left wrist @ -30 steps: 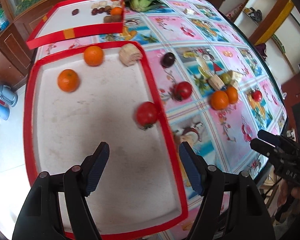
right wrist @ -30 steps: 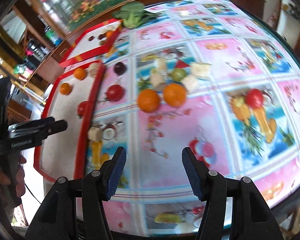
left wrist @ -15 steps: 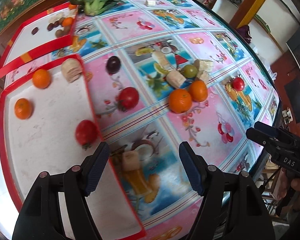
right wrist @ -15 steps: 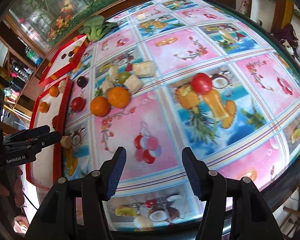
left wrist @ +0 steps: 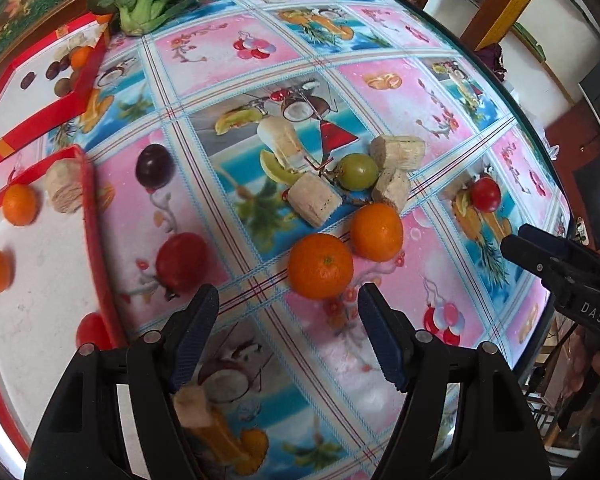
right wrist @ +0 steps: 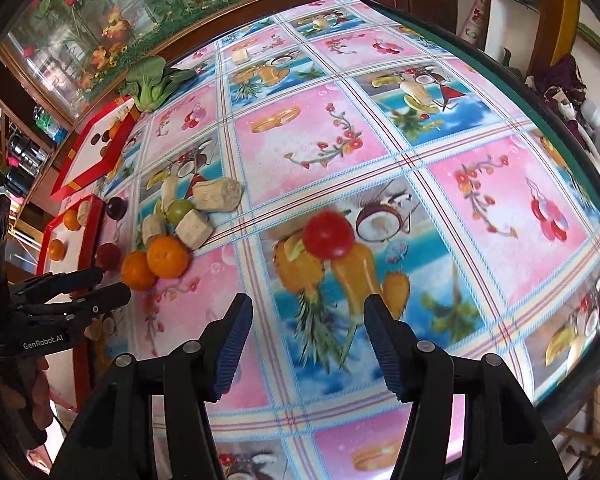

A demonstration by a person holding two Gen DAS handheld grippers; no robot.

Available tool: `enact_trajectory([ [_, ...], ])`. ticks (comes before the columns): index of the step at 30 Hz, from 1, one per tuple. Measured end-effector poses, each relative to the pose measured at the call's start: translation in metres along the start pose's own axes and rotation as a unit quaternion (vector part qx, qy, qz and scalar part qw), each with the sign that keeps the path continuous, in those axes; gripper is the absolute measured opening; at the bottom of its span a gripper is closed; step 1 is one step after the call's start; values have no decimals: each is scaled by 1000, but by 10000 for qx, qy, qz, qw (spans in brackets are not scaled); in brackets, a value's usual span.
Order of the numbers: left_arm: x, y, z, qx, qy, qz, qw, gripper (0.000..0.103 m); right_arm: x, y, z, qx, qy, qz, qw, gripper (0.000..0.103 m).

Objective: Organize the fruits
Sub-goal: 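Grasp another red tomato with the right tool while the left tool grasps an orange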

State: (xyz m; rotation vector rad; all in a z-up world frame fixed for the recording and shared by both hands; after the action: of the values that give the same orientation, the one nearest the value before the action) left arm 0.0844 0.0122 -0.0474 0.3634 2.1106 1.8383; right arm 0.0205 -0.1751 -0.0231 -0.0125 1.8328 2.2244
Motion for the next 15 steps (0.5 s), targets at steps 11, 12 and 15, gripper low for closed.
enact_trajectory([
  [11, -12, -15, -1, -109, 122, 63, 9998, 68, -30, -28, -13, 236, 28, 173, 9996, 54],
  [12, -14, -16, -1, -116, 122, 59, 9998, 67, -32, -29, -11, 303, 82, 161, 9994, 53],
  [15, -18, -14, -4, -64, 115, 24, 9999, 54, -38, -31, -7, 418, 206, 180, 9988, 40],
])
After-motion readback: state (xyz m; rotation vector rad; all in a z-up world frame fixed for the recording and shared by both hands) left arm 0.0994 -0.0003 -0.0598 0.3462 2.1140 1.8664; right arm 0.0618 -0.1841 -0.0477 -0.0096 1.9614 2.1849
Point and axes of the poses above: each gripper's, at about its wrist camera, not at the fingertips, and y roughly against the way its jaws point, z to its left, x to its underside, the point moved 8 cm from there along -y, roughly the way its jaws point, and after that the axes turned 12 degrees about z, right-handed, at the moved point
